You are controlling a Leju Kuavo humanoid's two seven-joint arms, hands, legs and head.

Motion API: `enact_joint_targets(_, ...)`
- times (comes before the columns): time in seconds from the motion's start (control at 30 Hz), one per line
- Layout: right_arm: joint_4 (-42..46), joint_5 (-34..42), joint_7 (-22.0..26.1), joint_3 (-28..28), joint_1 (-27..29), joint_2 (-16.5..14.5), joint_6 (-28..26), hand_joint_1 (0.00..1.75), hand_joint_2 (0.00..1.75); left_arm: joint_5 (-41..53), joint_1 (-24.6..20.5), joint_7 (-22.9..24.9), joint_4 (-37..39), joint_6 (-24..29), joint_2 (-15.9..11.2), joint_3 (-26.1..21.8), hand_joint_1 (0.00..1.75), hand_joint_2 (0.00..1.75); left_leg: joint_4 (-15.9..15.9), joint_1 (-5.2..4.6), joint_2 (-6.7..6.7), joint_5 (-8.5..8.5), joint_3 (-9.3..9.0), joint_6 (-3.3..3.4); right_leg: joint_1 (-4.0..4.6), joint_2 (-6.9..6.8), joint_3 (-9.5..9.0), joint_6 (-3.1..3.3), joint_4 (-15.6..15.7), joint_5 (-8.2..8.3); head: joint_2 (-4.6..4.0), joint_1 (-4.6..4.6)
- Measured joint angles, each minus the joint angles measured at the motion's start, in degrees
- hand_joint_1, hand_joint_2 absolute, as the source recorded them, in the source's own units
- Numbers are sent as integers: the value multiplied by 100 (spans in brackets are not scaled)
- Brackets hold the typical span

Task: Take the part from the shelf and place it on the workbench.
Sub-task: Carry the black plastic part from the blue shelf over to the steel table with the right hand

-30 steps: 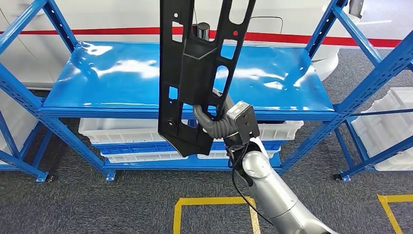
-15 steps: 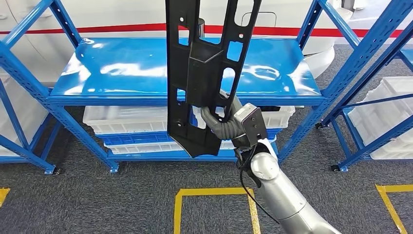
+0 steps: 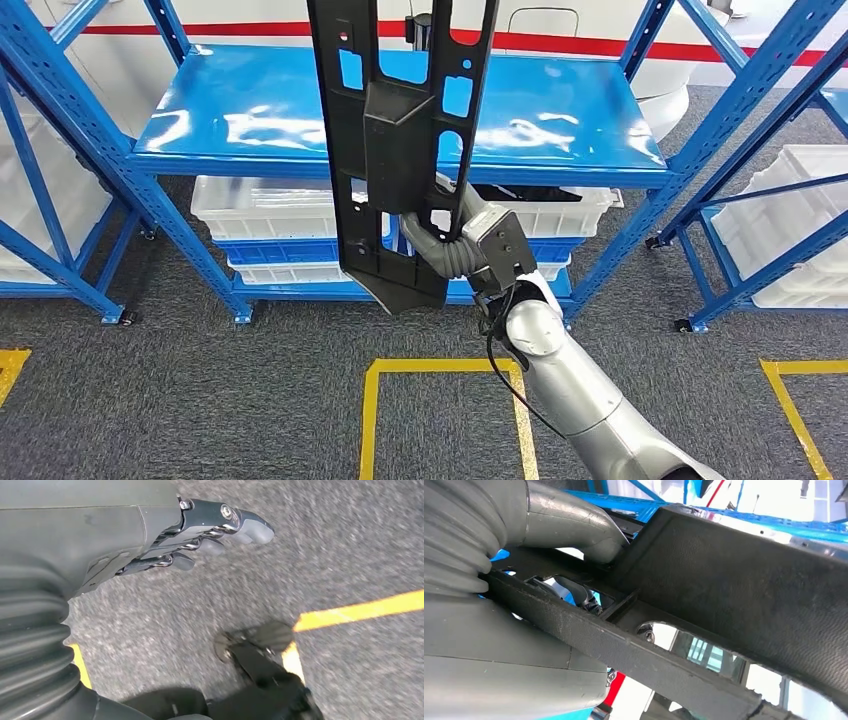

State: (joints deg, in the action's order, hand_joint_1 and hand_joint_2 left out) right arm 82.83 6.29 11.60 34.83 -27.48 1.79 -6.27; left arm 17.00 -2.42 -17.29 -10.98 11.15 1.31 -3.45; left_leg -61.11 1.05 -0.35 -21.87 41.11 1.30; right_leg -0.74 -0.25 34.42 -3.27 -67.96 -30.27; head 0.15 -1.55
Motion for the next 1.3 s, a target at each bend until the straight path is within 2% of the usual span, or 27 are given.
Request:
enact_joint_targets(0.03, -30, -34, 13, 22, -40, -16, -22, 175, 175, 20, 5, -4, 0, -9, -32, -6, 0, 175, 3, -3, -5, 66, 49, -31, 16, 1, -297, 23, 399, -16, 0, -9)
enact_joint_targets(0.07, -55, -51, 27, 40, -74, -27, -35, 175, 175, 31, 12, -7, 0, -17, -59, -11, 0, 175, 19, -6, -10, 133, 73, -68, 35, 3, -492, 60, 708, -55, 0, -15)
enact_joint_targets(0.1, -76, -56, 40, 54, -104, -37, -48, 175, 175, 35, 20, -5, 0, -15, -82, -16, 0, 175, 49, -3, -10, 200, 79, -110, 56, 9, -582, 99, 889, -98, 0, -17)
enact_joint_targets(0.17, -115, -50, 57, 69, -139, -52, -81, 175, 175, 27, 41, 3, 3, 6, -109, -34, 0, 175, 136, 13, -9, 318, 70, -197, 55, 17, -526, 166, 970, -12, 0, -11)
enact_joint_targets(0.2, -130, -46, 60, 74, -152, -64, -109, 175, 175, 18, 50, 6, 6, 16, -121, -44, 0, 175, 134, 24, -5, 276, 87, -232, 37, 16, -503, 207, 991, 55, 0, -9)
enact_joint_targets(0.23, -141, -47, 63, 77, -155, -77, -149, 175, 175, 10, 64, 5, 9, 19, -130, -52, 0, 175, 51, 29, 0, 116, 120, -257, 15, 12, -471, 258, 1013, 134, 0, -13)
enact_joint_targets(0.27, -148, -50, 68, 77, -151, -86, -192, 175, 175, 12, 76, 2, 13, 16, -137, -57, 0, 175, -155, 35, 5, -153, 177, -276, -8, 8, -427, 300, 1030, 213, 0, -16)
enact_joint_targets(0.33, -158, -50, 88, 63, -116, -76, -280, 175, 175, 32, 93, 1, 18, 10, -143, -56, 0, 175, -848, 36, 9, -752, 298, -314, 4, 1, -299, 348, 1022, 343, 0, -16)
enact_joint_targets(0.37, -165, -44, 103, 52, -82, -59, -309, 175, 175, 41, 100, 4, 22, 14, -146, -56, 0, 175, -1190, 39, 9, -898, 325, -337, 9, -3, -221, 347, 1017, 401, 0, -14)
enact_joint_targets(0.4, -173, -37, 122, 42, -41, -37, -332, 175, 175, 41, 108, 7, 27, 21, -150, -57, 0, 175, -1402, 47, 10, -907, 287, -360, 11, -6, -144, 336, 1009, 454, 0, -13)
enact_joint_targets(0.43, -180, -31, 144, 34, 1, -14, -347, 175, 175, 36, 115, 9, 31, 29, -156, -58, 0, 175, -1432, 62, 12, -810, 169, -384, 6, -9, -67, 318, 995, 500, 0, -14)
enact_joint_targets(0.5, -188, -20, 182, 14, 62, 33, -365, 175, 175, 28, 119, 12, 33, 51, -164, -61, 0, 175, -989, 112, 12, -623, -311, -436, -7, -10, 83, 265, 928, 571, 0, -16)
enact_joint_targets(0.53, -189, -15, 202, -7, 77, 55, -375, 175, 175, 28, 115, 12, 33, 66, -169, -62, 0, 175, -648, 117, 3, -635, -579, -447, -4, -11, 159, 235, 871, 595, 0, -16)
enact_joint_targets(0.6, -190, -1, 253, -61, 124, 84, -411, 175, 175, 30, 105, 11, 34, 102, -180, -64, 0, 175, -174, 95, -19, -769, -874, -415, 10, -17, 273, 149, 787, 651, 0, -7)
enact_joint_targets(0.7, -191, -18, 325, -134, 280, 103, -498, 175, 175, 40, 128, 16, 41, 131, -218, -72, 0, 175, -38, 45, -18, -720, -823, -234, -4, -16, 371, 17, 775, 717, 0, 2)
enact_joint_targets(0.73, -191, -28, 338, -152, 328, 110, -516, 175, 175, 44, 138, 18, 44, 132, -236, -73, 0, 175, -13, 44, -6, -661, -781, -150, -10, -10, 432, 17, 692, 623, 0, 13)
enact_joint_targets(0.8, -192, -41, 355, -195, 384, 127, -533, 175, 175, 49, 148, 20, 46, 132, -271, -75, 0, 175, 16, 46, 15, -531, -658, -25, -22, 3, 632, 67, 208, 226, 1, 30)
enact_joint_targets(0.87, -192, -73, 367, -234, 426, 142, -552, 175, 175, 50, 150, 22, 46, 135, -297, -80, 0, 175, 18, 43, 20, -409, -500, 15, -26, 5, 806, 82, -495, -138, 1, 40)
enact_joint_targets(0.9, -191, -104, 375, -246, 453, 147, -561, 175, 175, 51, 151, 26, 46, 138, -303, -82, 0, 175, 17, 43, 20, -349, -423, 13, -28, 5, 809, 50, -704, -184, 0, 42)
enact_joint_targets(0.93, -187, -143, 381, -252, 481, 150, -565, 175, 175, 58, 152, 30, 46, 138, -308, -85, 0, 175, 17, 45, 21, -289, -349, 4, -29, 5, 724, -1, -737, -138, 1, 43)
enact_joint_targets(1.0, -147, -226, 386, -255, 518, 149, -564, 175, 175, 79, 152, 30, 46, 117, -317, -88, 0, 175, 15, 54, 20, -169, -213, -33, -31, 5, 270, -84, -237, 65, 1, 44)
enact_joint_targets(1.07, -35, -315, 376, -251, 536, 122, -579, 175, 175, 97, 153, -6, 45, 70, -331, -87, 0, 175, 23, 44, 20, -50, -117, -101, -9, 10, -313, -56, 558, 68, 0, 39)
enact_joint_targets(1.1, 42, -358, 367, -248, 551, 105, -605, 175, 175, 106, 151, -37, 44, 41, -339, -87, 0, 175, 41, 38, 21, 13, -101, -139, 3, 20, -470, -23, 828, 35, 0, 41)
enact_joint_targets(1.13, 111, -395, 353, -244, 571, 93, -643, 175, 175, 121, 148, -66, 44, 15, -345, -86, 0, 175, 73, 33, 20, 78, -94, -177, 17, 29, -521, 11, 953, 13, 0, 39)
enact_joint_targets(1.2, 230, -457, 327, -240, 631, 94, -749, 175, 175, 178, 142, -98, 47, -39, -347, -84, 0, 175, 140, 40, 15, 158, -84, -249, -9, 33, -439, 86, 991, 104, 0, 39)
enact_joint_targets(1.23, 285, -478, 317, -240, 668, 103, -797, 175, 175, 226, 139, -96, 49, -70, -339, -81, 0, 175, 103, 43, 14, 68, -52, -273, -30, 27, -413, 143, 1005, 162, 0, 34)
enact_joint_targets(1.3, 411, -468, 311, -249, 781, 144, -871, 175, 175, 355, 134, -64, 51, -133, -302, -55, 0, 175, -322, 51, 17, -426, 71, -295, -63, 12, -347, 253, 1034, 291, 0, 23)
